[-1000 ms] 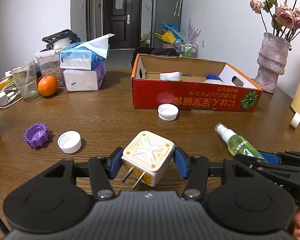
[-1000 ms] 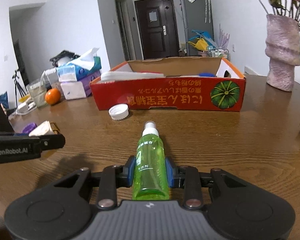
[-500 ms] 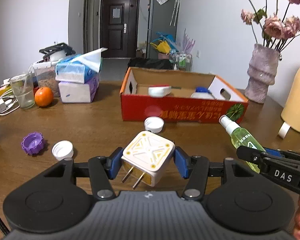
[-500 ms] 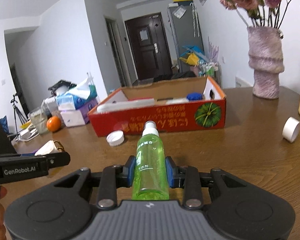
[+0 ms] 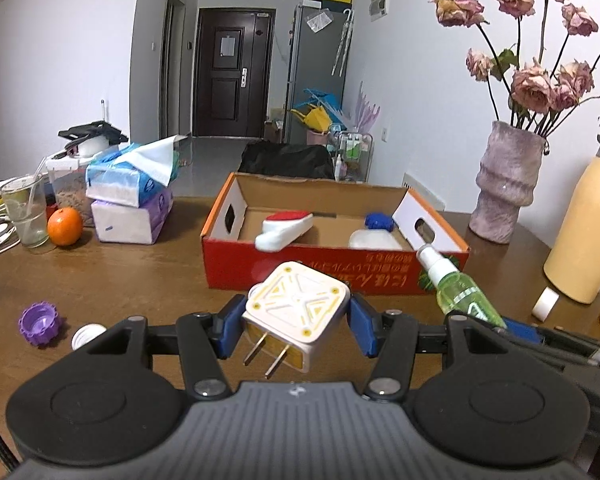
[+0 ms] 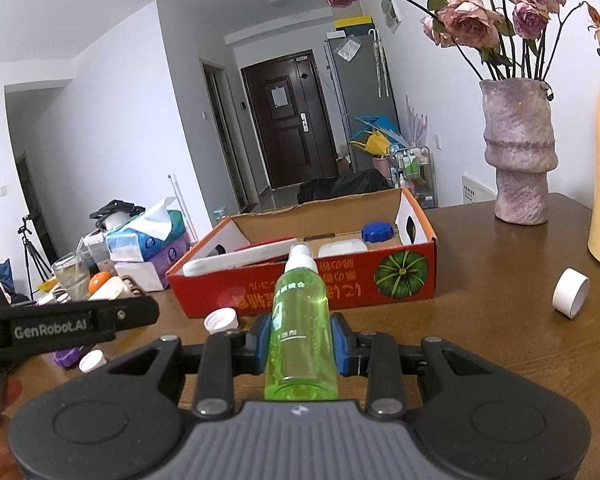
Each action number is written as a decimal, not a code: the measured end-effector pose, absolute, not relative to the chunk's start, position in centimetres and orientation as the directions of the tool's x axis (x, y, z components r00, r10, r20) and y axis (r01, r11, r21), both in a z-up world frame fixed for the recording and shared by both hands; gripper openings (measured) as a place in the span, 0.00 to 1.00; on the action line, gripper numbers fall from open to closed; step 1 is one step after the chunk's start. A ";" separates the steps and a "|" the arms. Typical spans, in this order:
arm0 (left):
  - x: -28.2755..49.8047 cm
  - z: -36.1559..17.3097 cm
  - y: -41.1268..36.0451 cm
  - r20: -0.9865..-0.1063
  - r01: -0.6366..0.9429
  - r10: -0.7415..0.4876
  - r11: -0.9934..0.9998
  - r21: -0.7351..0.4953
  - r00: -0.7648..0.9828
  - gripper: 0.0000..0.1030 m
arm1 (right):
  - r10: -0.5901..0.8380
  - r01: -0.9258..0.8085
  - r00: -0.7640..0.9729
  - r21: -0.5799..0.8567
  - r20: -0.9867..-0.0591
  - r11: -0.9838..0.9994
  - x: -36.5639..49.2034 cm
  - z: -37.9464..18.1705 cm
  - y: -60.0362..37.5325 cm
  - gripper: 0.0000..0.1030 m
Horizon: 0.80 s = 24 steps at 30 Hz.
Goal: Organize rigid objects
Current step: 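Lift and carry the plug adapter and spray bottle over the cardboard box with both tools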
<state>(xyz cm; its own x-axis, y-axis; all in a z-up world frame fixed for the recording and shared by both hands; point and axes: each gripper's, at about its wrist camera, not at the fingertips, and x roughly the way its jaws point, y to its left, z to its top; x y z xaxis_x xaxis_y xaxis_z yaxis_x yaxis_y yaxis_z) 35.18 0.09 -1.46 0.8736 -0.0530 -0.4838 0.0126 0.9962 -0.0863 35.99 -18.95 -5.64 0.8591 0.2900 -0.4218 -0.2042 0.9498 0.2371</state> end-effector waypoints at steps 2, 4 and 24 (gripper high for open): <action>35.7 -1.1 -0.1 -0.476 0.006 -0.051 0.995 -0.095 0.878 0.54 | 0.289 -0.202 0.863 0.240 -0.414 0.949 36.3 -5.5 -19.1 0.29; 36.2 -0.8 -0.1 -0.467 0.000 -0.047 0.995 -0.102 0.883 0.54 | 0.288 -0.200 0.867 0.245 -0.407 0.949 36.8 -5.2 -19.3 0.29; 42.6 0.3 -0.6 -0.435 -0.037 -0.027 0.990 -0.137 0.900 0.54 | 0.279 -0.188 0.882 0.259 -0.380 0.948 42.9 -4.8 -19.2 0.29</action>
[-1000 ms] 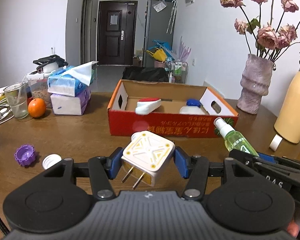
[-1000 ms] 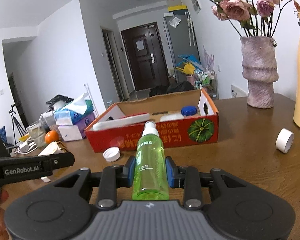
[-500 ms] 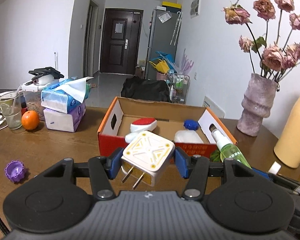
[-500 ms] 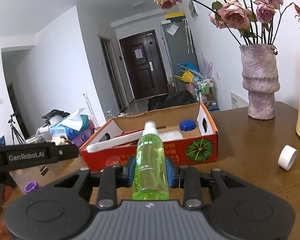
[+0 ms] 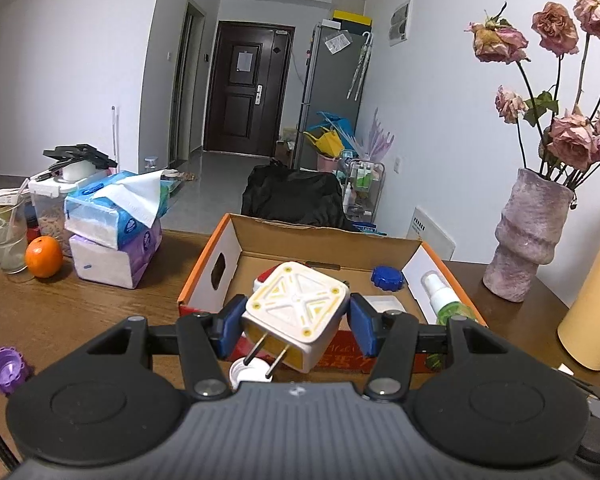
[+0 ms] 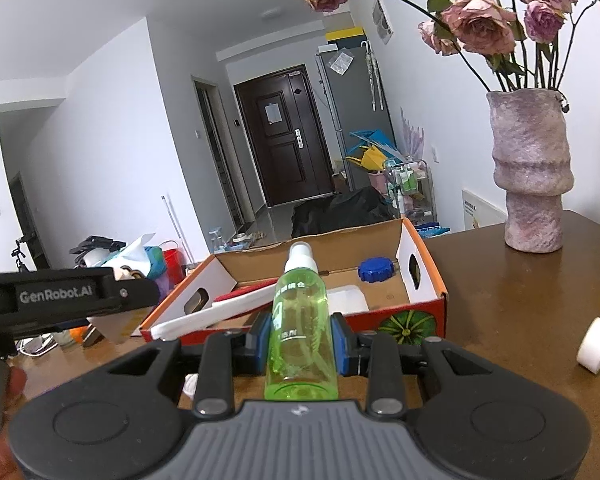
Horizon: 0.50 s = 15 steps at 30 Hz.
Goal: Organize rigid objects
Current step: 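Lift and carry the plug adapter and spray bottle over the cardboard box with both tools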
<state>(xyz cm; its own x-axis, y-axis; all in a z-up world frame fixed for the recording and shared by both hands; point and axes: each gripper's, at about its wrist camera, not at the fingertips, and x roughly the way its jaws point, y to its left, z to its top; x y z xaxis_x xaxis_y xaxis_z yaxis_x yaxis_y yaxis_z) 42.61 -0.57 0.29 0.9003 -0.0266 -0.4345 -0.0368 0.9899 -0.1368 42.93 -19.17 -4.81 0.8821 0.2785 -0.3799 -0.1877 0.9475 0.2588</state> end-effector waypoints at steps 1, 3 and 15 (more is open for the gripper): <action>43.0 0.2 -0.6 -0.435 -0.037 -0.026 0.990 -0.137 0.900 0.54 | 0.279 -0.188 0.882 0.260 -0.380 0.947 43.3 -4.9 -19.2 0.29; 43.7 0.2 -0.7 -0.435 -0.036 -0.028 0.990 -0.138 0.900 0.54 | 0.279 -0.187 0.883 0.261 -0.379 0.947 44.0 -4.9 -19.0 0.29; 48.2 0.1 -0.6 -0.435 -0.044 -0.020 0.990 -0.136 0.900 0.54 | 0.275 -0.182 0.884 0.262 -0.379 0.948 48.5 -5.4 -18.6 0.29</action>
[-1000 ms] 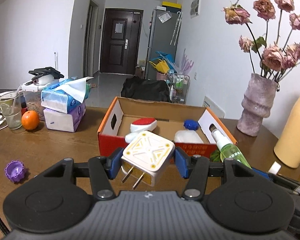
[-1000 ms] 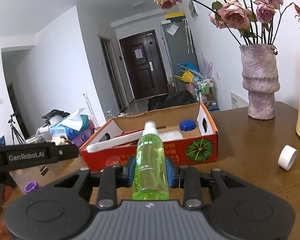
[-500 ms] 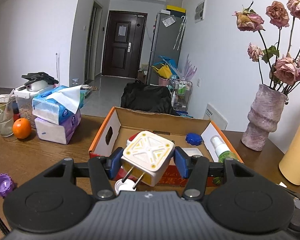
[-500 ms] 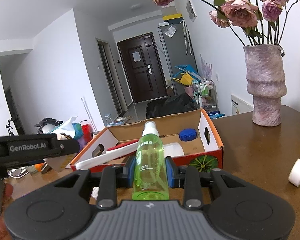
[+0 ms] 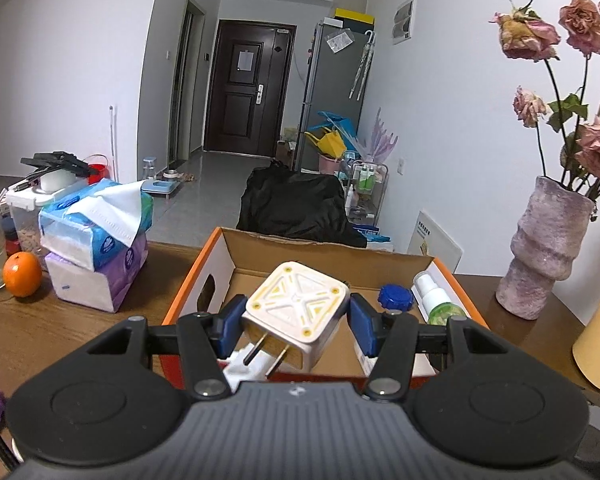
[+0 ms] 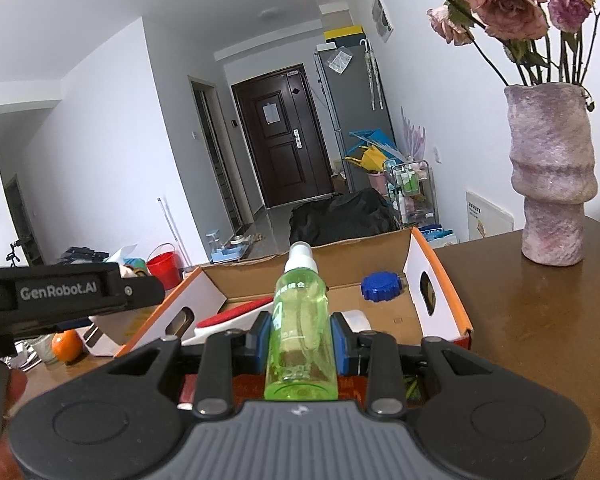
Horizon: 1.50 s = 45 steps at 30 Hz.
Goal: Organize rigid objects
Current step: 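Lift and carry the plug adapter and spray bottle over the cardboard box with both tools, then lower the plug adapter and spray bottle into the box and open both tools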
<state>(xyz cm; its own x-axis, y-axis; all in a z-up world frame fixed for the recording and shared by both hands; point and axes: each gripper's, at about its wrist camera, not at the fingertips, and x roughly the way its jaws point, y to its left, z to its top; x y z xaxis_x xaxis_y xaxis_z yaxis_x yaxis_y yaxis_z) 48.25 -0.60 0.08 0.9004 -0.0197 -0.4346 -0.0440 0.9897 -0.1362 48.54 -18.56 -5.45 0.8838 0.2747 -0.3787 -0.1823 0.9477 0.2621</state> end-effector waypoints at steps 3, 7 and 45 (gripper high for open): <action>49.3 0.0 -0.6 -0.437 -0.048 -0.016 0.990 -0.134 0.900 0.54 | 0.273 -0.180 0.884 0.261 -0.381 0.948 49.6 -5.6 -18.4 0.29; 50.8 0.0 -0.5 -0.437 -0.054 -0.008 0.990 -0.129 0.899 0.54 | 0.267 -0.175 0.885 0.260 -0.382 0.950 51.1 -5.8 -18.3 0.29; 56.3 0.2 1.5 -0.488 -0.111 0.073 0.993 -0.049 0.870 1.00 | 0.190 -0.126 0.878 0.170 -0.439 0.977 56.9 -6.8 -16.2 1.00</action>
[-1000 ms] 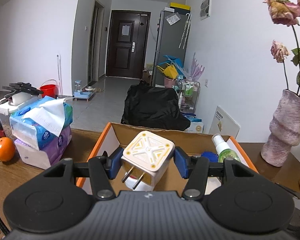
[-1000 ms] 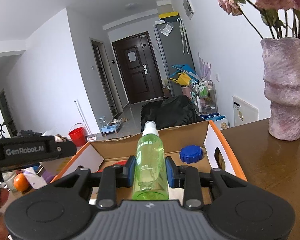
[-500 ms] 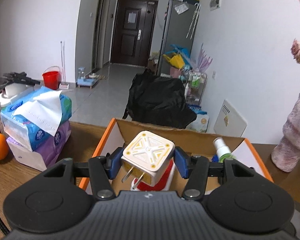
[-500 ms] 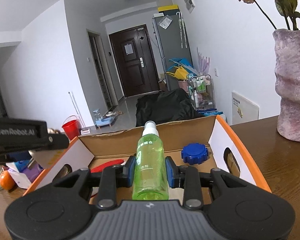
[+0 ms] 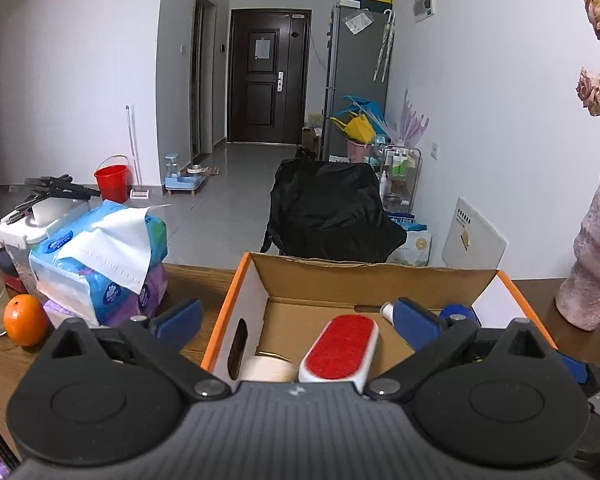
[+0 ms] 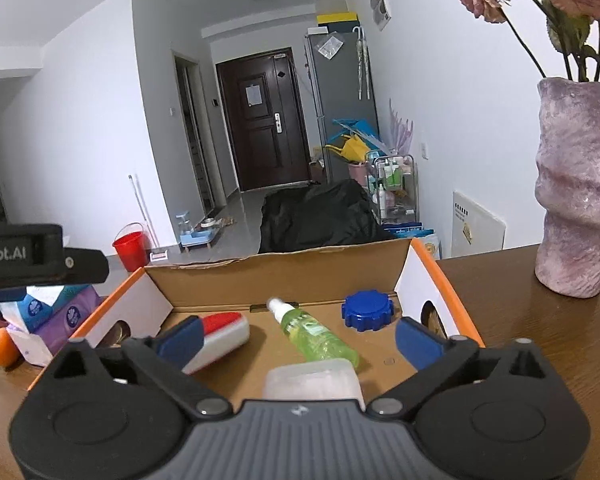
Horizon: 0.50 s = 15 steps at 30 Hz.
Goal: Organize rigid objects
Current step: 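Lower the plug adapter and spray bottle into the box and open both tools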
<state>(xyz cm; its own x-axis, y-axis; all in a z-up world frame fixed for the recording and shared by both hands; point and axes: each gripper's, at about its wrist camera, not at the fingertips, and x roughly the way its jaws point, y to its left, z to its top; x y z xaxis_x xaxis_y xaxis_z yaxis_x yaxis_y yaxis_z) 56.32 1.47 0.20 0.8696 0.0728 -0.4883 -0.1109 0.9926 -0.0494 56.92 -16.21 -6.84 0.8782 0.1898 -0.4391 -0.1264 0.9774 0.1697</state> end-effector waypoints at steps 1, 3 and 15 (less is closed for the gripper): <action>56.2 0.3 1.5 -0.487 -0.113 0.074 0.992 -0.049 0.870 1.00 | 0.189 -0.127 0.879 0.167 -0.438 0.978 56.8 -6.8 -16.2 1.00; 56.0 0.4 1.6 -0.487 -0.116 0.078 0.992 -0.048 0.870 1.00 | 0.191 -0.128 0.878 0.169 -0.439 0.977 56.5 -6.8 -16.4 1.00; 52.7 0.9 1.7 -0.453 -0.129 0.103 0.991 -0.026 0.885 1.00 | 0.196 -0.148 0.884 0.143 -0.425 0.979 53.4 -6.2 -16.7 1.00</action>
<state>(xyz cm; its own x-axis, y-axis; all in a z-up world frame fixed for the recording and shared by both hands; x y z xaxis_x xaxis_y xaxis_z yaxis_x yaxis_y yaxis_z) 52.70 1.74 0.93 0.8854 0.1034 -0.4532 -0.1292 0.9913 -0.0262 53.43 -16.66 -6.23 0.8835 0.1960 -0.4254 -0.1483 0.9786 0.1430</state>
